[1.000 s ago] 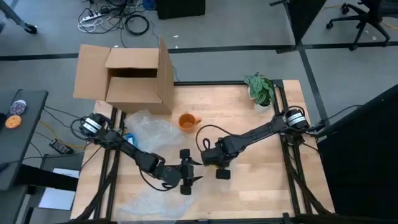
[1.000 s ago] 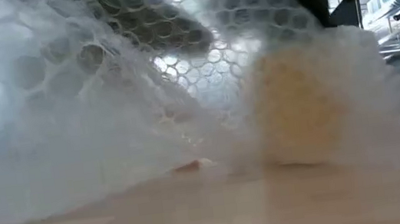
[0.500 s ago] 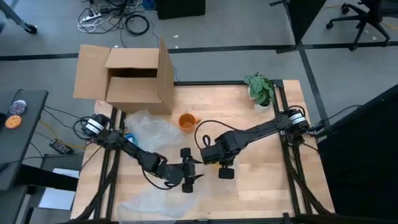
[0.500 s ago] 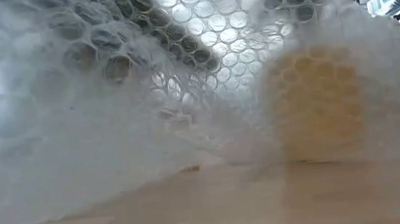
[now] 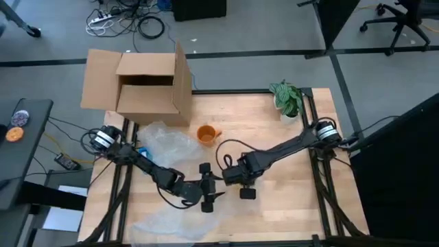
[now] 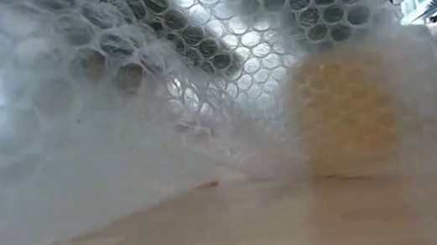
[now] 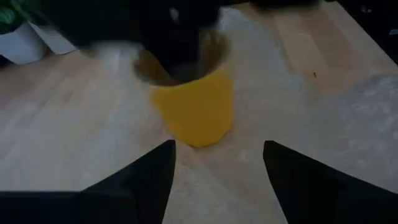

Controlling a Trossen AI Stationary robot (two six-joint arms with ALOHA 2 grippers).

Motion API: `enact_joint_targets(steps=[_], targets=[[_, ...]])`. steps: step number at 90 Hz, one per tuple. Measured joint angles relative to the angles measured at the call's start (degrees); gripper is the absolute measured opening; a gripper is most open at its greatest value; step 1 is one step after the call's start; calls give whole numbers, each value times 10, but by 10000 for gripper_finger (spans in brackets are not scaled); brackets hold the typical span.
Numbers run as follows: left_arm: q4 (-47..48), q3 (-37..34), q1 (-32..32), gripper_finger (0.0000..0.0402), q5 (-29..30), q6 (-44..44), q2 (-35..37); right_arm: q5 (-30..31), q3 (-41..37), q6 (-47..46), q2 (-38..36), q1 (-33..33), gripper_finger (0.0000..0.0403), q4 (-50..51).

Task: Wrap mug
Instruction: Wrap the yellow mug using the transparent bubble wrap

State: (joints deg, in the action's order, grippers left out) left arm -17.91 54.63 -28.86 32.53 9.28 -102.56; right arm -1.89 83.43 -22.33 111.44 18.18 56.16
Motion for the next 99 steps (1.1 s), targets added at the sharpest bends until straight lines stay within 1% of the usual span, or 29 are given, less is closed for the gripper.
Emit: enact_joint_targets(steps=[6,9,21,36,44,49,59,65,74,87,99], targets=[[-4,0,0,229,0,0,0,-27,-28,0,-3,-4,0,-24],[-5,0,0,229,0,0,0,-37,-33,-2,-5,-6,0,-18],[-7,0,1,229,0,-3,0,-60,-17,-10,-4,-11,0,-2],[-4,0,4,229,0,-2,0,-69,71,-1,-13,-9,0,60],[-3,0,4,229,0,-2,0,-53,130,-1,-13,-7,0,129],[-3,0,4,229,0,-1,0,-50,162,-1,-14,-6,0,153],[-1,0,4,229,0,-1,0,-45,198,-12,-14,4,0,194],[-2,0,4,229,0,0,0,-39,198,-16,-14,13,0,187],[-3,0,4,229,0,2,0,-38,176,-16,-12,24,0,178],[-6,0,4,229,0,4,0,-32,116,-2,-10,28,0,117],[-10,0,4,229,0,4,0,-7,61,3,-10,6,0,69]])
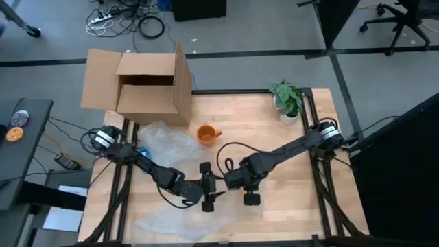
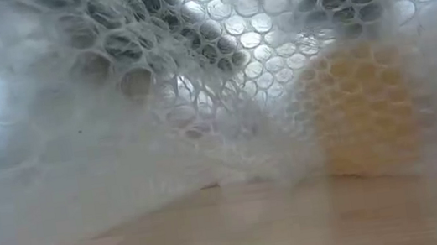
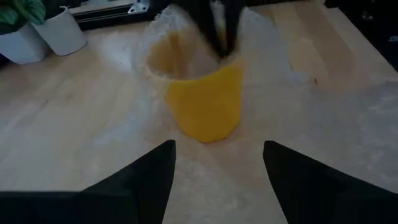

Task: Wrap mug
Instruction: Wrap the yellow mug using the transparent bubble wrap

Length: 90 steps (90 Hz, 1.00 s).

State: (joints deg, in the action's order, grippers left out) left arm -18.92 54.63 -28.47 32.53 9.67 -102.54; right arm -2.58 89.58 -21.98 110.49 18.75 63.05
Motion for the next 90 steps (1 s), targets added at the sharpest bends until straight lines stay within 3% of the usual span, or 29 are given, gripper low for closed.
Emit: enact_joint_targets(steps=[21,31,56,72,90], targets=[[3,0,0,229,0,-3,0,-60,-123,-5,-6,-36,0,-132],[7,0,0,229,0,-2,0,-69,-136,-9,-7,-47,0,-134],[5,0,0,229,0,-2,0,-28,-6,-4,-11,-35,0,-7],[7,0,0,229,0,0,0,33,79,-10,-12,2,0,96],[9,0,-1,229,0,11,0,59,88,-60,-13,48,0,200]])
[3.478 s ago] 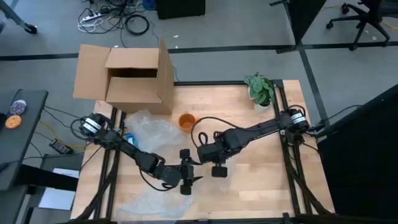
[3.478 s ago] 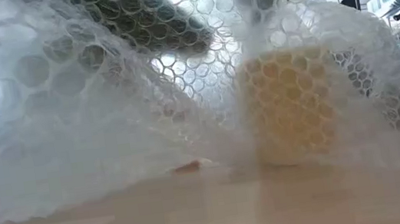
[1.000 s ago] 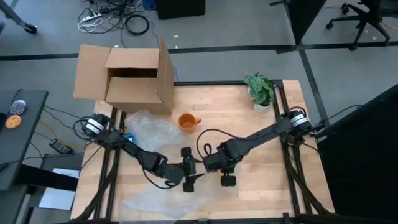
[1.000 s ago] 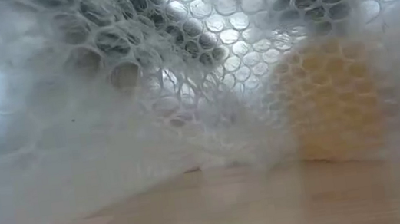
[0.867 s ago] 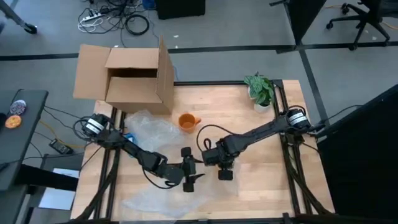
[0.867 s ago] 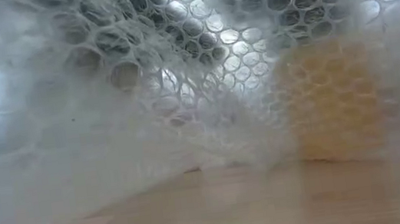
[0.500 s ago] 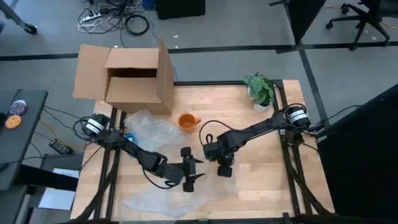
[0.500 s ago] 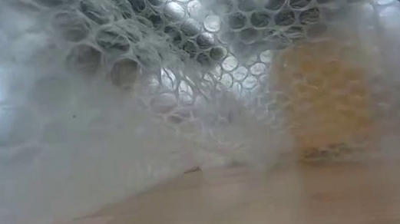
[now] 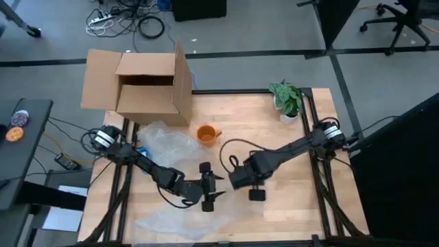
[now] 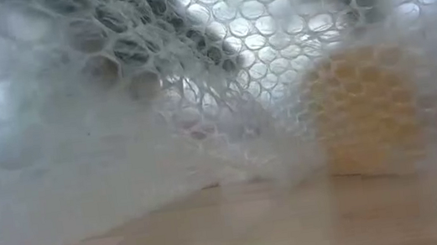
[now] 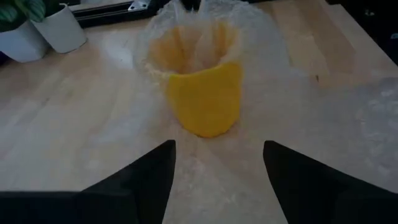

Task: Wrap mug
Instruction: Wrap the yellow mug using the transparent bubble wrap

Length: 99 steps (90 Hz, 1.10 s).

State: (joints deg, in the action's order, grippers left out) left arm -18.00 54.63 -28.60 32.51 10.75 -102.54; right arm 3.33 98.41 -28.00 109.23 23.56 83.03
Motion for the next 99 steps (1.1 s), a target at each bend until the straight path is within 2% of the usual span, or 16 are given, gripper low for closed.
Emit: enact_joint_targets(steps=[16,25,41,65,83,99], targets=[[-2,0,0,229,0,2,0,27,-4,-27,0,30,0,10],[-6,0,1,229,0,2,0,46,-4,-29,4,36,0,-8],[-12,0,1,229,0,2,-3,44,-38,-19,4,25,0,-68],[-97,0,13,229,-1,-33,-53,-5,-108,9,4,-9,0,-202],[-108,0,26,229,-2,-31,-60,-55,-169,24,4,-27,0,-316],[-106,0,26,229,-2,-31,-60,-65,-185,25,4,-34,0,-311]])
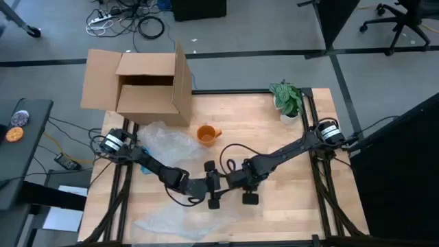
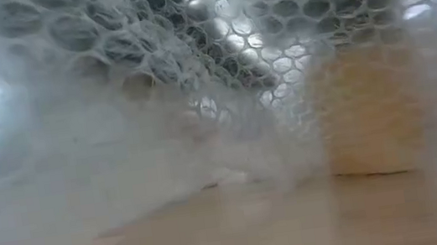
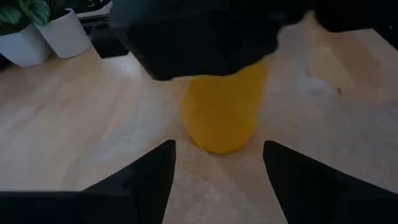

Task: Wrap mug
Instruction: Wrap the yellow mug using the transparent bubble wrap

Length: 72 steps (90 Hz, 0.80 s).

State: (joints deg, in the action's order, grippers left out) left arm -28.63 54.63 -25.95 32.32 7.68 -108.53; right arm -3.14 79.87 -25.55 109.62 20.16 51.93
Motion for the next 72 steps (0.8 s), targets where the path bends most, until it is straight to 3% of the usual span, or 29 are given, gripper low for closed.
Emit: enact_joint_targets(steps=[35,50,72], targets=[[3,0,0,229,0,0,0,16,161,-10,-4,16,0,205],[2,0,0,229,0,4,0,-4,124,-15,-2,20,0,180],[-3,0,1,229,0,5,0,-46,11,-16,-1,3,0,42]])
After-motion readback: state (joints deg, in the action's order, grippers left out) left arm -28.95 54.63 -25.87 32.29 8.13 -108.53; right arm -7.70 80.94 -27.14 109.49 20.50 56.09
